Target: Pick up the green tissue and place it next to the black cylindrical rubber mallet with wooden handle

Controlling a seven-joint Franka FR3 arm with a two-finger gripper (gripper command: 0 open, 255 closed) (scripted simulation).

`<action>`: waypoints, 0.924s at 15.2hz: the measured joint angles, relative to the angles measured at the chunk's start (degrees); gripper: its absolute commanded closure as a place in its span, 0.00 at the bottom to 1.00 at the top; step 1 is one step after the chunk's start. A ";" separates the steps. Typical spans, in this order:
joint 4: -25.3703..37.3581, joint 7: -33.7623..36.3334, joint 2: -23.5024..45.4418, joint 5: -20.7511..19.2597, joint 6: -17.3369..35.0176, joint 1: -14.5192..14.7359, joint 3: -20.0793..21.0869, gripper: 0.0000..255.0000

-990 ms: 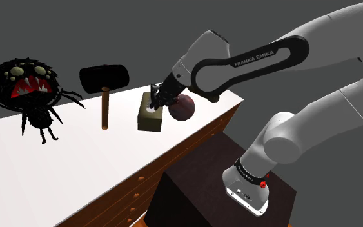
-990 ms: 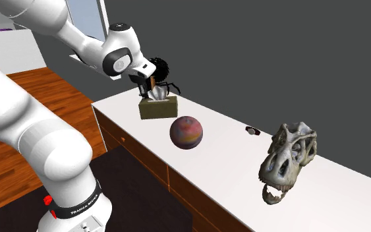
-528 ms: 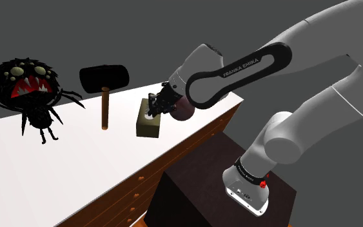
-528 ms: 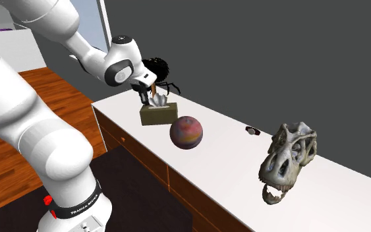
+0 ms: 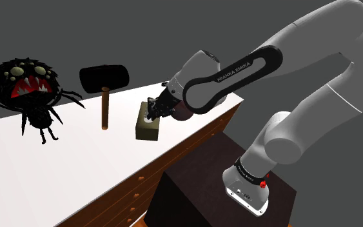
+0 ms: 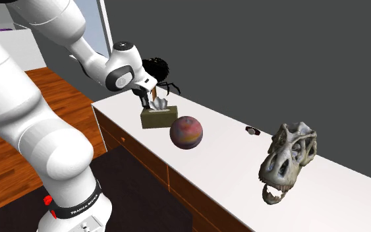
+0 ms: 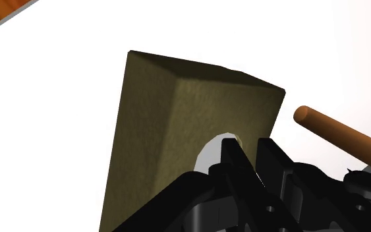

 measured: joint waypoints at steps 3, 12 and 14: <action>-0.01 -0.01 0.02 0.01 0.04 0.01 0.00 0.00; -1.25 0.20 -6.78 -0.17 -5.62 -0.03 -0.93 0.00; -1.14 1.28 -10.09 -0.91 -8.98 -0.37 -0.75 0.00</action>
